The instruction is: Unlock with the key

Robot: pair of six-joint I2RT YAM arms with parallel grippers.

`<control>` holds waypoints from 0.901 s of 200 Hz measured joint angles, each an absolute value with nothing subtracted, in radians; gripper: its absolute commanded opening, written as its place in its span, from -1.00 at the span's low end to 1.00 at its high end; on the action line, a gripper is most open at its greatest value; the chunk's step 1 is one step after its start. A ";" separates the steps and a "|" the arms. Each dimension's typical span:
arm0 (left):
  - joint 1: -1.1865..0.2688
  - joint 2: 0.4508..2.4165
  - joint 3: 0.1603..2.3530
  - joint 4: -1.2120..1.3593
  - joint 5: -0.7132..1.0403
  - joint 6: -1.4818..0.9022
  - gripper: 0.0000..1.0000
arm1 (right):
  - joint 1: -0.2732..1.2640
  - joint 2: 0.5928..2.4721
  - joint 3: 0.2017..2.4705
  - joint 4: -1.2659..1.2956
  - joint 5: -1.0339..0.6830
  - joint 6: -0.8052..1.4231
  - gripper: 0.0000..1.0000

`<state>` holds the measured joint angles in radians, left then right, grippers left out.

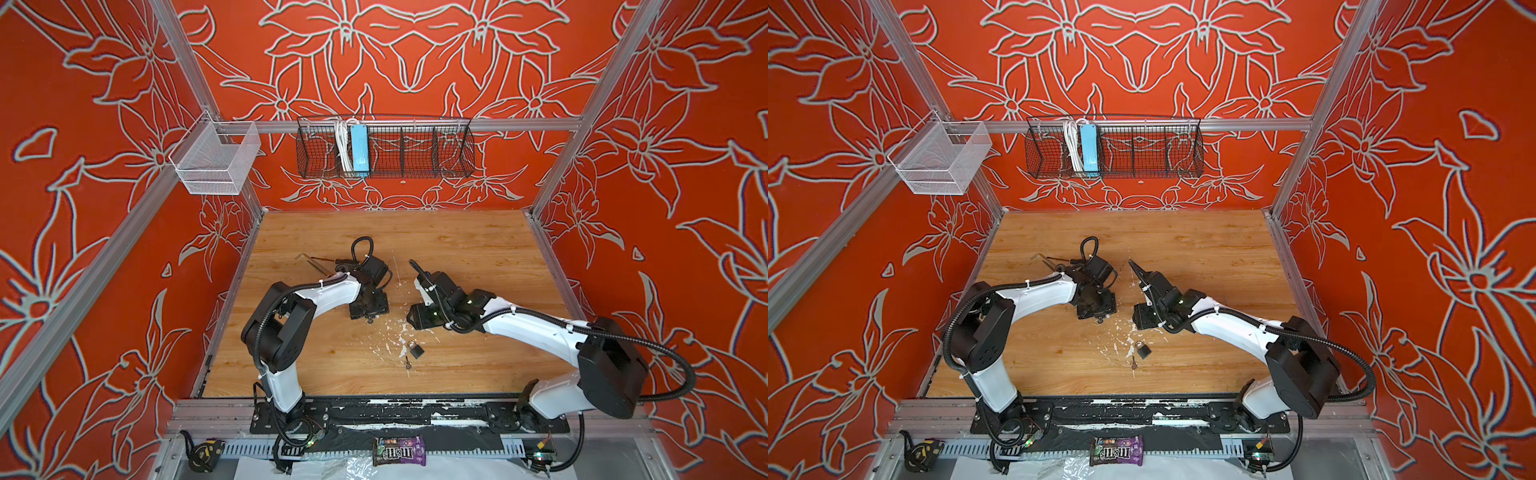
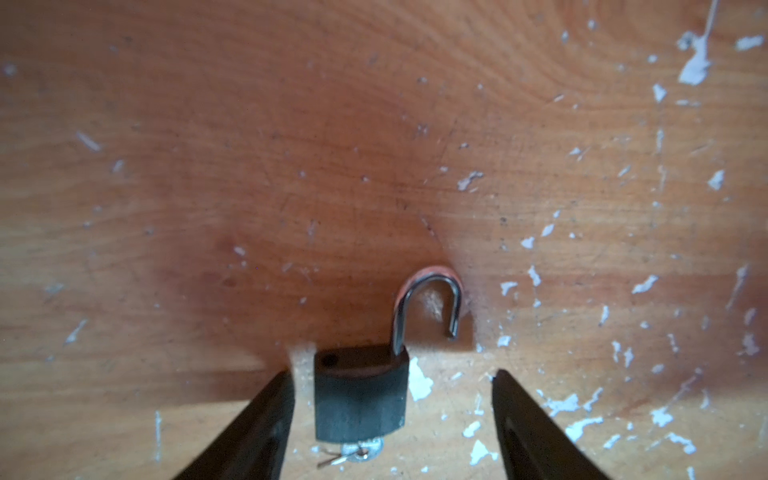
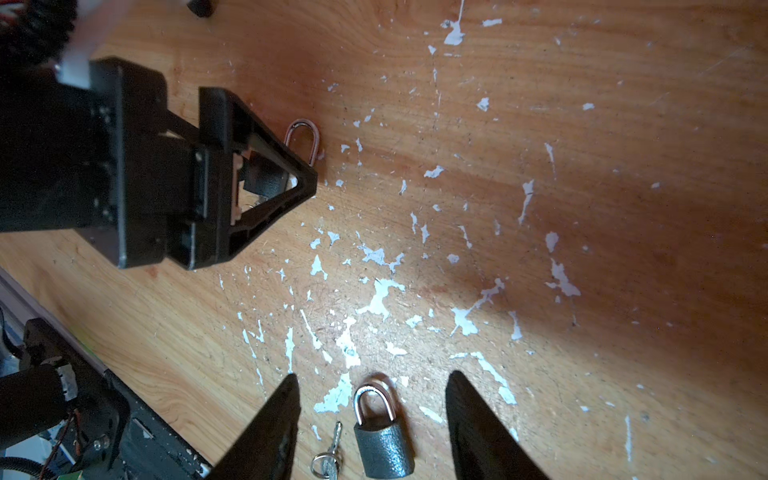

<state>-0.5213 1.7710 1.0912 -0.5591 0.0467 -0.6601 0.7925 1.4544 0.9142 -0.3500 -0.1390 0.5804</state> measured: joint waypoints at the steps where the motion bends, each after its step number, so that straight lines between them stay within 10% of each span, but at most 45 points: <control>1: -0.521 1.770 1.090 -0.559 0.047 -0.662 0.70 | 0.793 1.454 0.914 -0.349 -0.139 0.580 0.14; 62: -0.521 1.603 0.976 -0.533 0.046 -0.708 1.00 | 0.799 1.461 0.925 -0.373 -0.139 0.582 0.11; 180: -0.566 1.027 0.656 -0.422 0.090 -0.854 0.95 | 0.997 1.430 0.933 -0.545 -0.060 0.674 0.04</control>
